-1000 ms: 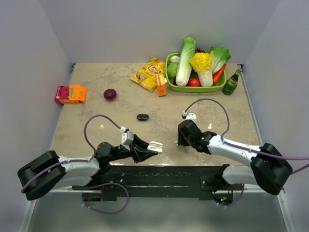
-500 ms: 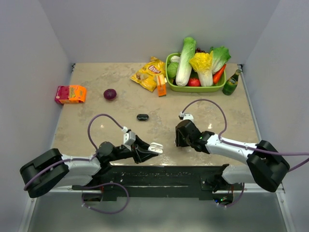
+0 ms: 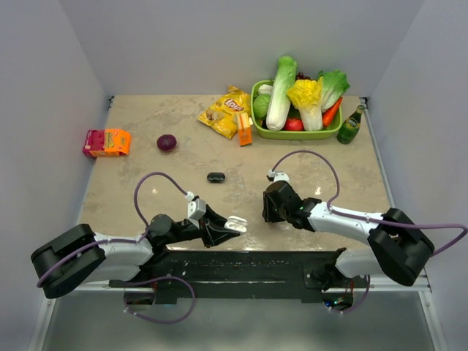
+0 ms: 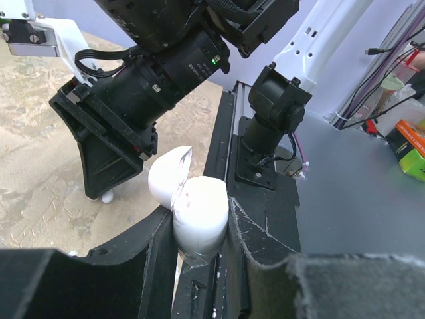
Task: Insert the wireless bluetooth earbuds into the charging case
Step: Pick up the earbud from the center of the board.
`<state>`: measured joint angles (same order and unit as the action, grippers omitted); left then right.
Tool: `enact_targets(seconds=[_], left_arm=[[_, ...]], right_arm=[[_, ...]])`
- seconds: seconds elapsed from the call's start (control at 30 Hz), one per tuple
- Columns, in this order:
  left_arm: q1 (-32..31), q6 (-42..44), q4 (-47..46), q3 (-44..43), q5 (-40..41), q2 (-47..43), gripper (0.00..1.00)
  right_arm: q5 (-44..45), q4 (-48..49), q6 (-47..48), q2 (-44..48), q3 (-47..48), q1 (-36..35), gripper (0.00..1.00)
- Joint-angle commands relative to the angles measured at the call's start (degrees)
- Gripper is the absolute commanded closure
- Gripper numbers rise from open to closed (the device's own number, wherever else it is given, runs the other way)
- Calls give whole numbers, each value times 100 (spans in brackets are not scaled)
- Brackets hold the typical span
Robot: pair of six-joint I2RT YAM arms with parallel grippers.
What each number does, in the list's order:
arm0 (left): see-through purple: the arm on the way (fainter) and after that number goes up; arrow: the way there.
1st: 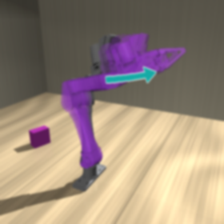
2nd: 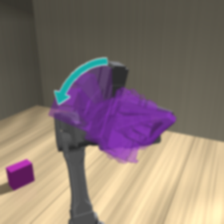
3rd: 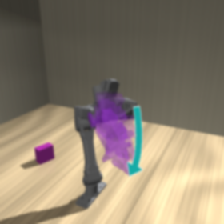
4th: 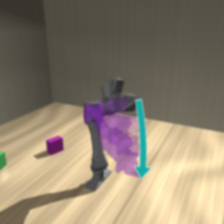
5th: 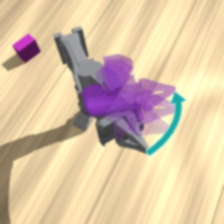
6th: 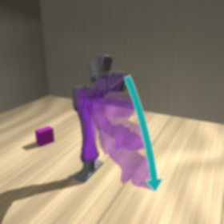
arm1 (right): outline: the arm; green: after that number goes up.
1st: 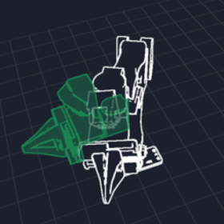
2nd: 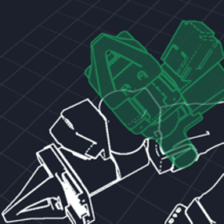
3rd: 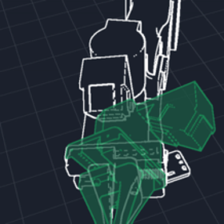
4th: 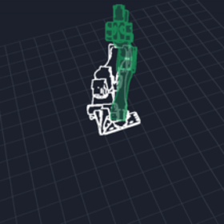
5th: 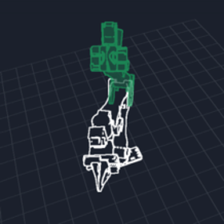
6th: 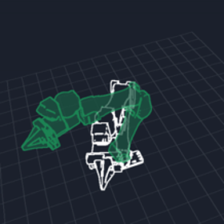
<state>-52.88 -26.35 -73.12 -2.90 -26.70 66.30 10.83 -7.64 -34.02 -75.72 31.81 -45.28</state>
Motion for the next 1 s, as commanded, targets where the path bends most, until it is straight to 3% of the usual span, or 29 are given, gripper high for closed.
enact_targets(seconds=[0.0,0.17,0.53,0.63,0.97], left_arm=[[6,112,-1143,615,-55,-12,100],[6,112,-1134,606,-55,-38,100],[6,130,-1073,580,-46,-47,100],[6,139,-1073,580,-64,-47,100],[6,165,-1020,536,24,-82,100]], right_arm=[[60,-89,150,-39,88,19,70],[33,-54,168,-30,79,19,80],[-72,34,229,-171,97,19,89],[-37,26,220,-83,80,19,100],[112,-220,220,1120,35,19,100]])
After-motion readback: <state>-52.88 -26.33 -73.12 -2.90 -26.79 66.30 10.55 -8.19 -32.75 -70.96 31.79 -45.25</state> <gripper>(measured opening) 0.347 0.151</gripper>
